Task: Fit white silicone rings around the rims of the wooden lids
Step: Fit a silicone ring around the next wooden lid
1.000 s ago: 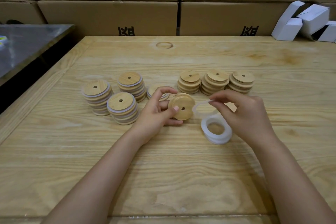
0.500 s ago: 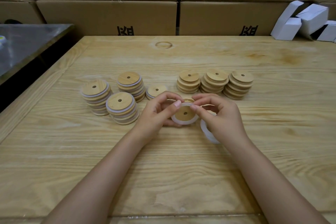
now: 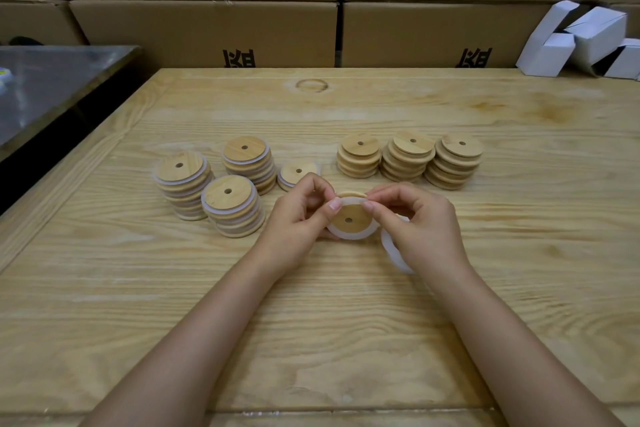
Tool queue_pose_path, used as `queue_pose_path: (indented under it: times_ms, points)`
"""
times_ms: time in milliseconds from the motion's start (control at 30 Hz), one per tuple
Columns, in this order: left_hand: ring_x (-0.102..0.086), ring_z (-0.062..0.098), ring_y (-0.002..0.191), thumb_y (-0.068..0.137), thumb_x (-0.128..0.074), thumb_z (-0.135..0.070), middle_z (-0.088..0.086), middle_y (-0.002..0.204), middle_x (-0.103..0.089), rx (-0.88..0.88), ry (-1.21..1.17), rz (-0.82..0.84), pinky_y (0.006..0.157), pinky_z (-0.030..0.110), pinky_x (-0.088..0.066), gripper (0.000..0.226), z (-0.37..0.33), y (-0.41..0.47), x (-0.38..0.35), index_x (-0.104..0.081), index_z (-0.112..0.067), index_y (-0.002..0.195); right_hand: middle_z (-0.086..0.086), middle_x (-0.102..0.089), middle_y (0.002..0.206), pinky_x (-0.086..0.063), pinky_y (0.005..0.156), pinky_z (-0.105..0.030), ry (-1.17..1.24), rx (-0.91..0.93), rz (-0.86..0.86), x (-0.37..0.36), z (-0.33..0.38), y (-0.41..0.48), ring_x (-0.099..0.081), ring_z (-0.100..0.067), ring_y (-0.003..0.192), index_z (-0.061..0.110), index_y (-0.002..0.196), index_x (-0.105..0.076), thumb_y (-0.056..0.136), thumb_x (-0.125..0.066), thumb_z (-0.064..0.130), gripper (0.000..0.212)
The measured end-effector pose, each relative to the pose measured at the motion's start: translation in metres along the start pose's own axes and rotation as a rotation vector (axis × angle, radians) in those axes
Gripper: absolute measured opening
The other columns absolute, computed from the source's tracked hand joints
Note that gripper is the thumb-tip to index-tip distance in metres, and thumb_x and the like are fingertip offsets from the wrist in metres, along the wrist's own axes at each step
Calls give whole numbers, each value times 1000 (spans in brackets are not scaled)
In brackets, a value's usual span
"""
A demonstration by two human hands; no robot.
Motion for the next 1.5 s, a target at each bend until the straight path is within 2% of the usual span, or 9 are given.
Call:
queue_pose_path:
  times_ms: [100, 300, 533, 733, 867, 1033, 1167, 1333, 1500]
  points:
    - [-57, 9, 68, 94, -50, -5, -11, 65, -59, -3, 16, -7, 61, 32, -57, 14, -1, -1, 1, -50, -15, 83, 16, -69, 78, -47, 71, -8, -13, 10, -7, 0, 2, 0, -64, 2, 79, 30, 70, -68, 77, -74, 10, 21]
    - [-58, 17, 72, 95, -48, -6, -4, 66, -59, 11, 33, -27, 68, 46, -56, 16, 0, 0, 0, -51, -18, 84, 10, -69, 81, -48, 72, -10, -1, 2, -13, 1, 2, 0, -64, -1, 79, 27, 71, -69, 77, -73, 10, 19]
    - [-58, 7, 66, 94, -51, -7, -10, 62, -59, -15, 101, -29, 60, 30, -56, 18, -2, 1, 0, -50, -21, 82, 11, -70, 82, -47, 71, -9, -8, -24, -11, 4, 0, 1, -63, 1, 80, 28, 73, -70, 79, -73, 12, 17]
    - [-64, 9, 66, 92, -54, -10, -8, 63, -63, 51, 31, -68, 61, 32, -58, 13, 6, 1, 3, -52, -17, 81, 11, -69, 82, -48, 72, -10, -6, -33, -11, 5, -2, 2, -63, 1, 81, 29, 74, -69, 80, -72, 13, 18]
    - [-65, 12, 64, 90, -58, -14, -7, 62, -64, 39, 102, -106, 61, 37, -58, 14, 6, 1, 8, -51, -20, 79, 11, -70, 83, -49, 73, -11, -16, -32, -3, 3, -3, 1, -64, 1, 81, 29, 74, -70, 80, -71, 12, 18]
    - [-69, 18, 63, 87, -63, -20, -3, 64, -68, 43, 187, -137, 58, 31, -58, 15, 4, 2, 15, -54, -17, 76, 11, -70, 82, -47, 71, -8, -4, -57, -9, 5, -7, 3, -63, 2, 80, 28, 74, -70, 80, -71, 12, 17]
    - [-68, 17, 64, 87, -63, -9, -1, 69, -68, 35, 214, -134, 63, 31, -58, 14, 1, 4, 18, -56, -15, 76, 12, -70, 81, -48, 72, -9, -5, -60, -6, 6, -8, 3, -64, 2, 79, 28, 73, -70, 80, -71, 12, 17]
    - [-66, 3, 62, 87, -62, -4, -5, 69, -66, 5, 274, -206, 60, 17, -53, 20, -3, 2, 20, -56, -18, 74, 13, -69, 81, -47, 72, -9, -19, -36, 3, 4, -5, 4, -64, 2, 79, 26, 73, -70, 80, -71, 9, 18]
    - [-66, 8, 63, 87, -60, -1, -4, 68, -66, 28, 280, -180, 63, 22, -56, 21, -1, 3, 21, -56, -17, 73, 12, -69, 82, -45, 71, -7, -9, -39, 7, 4, -5, 3, -63, 3, 79, 25, 73, -70, 80, -70, 9, 17]
Point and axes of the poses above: each hand's wrist, its own y-axis towards the middle knuckle, its own x-axis out of the back of the hand, z = x × y, the point moved 9 cm from there along y, towards the middle knuckle
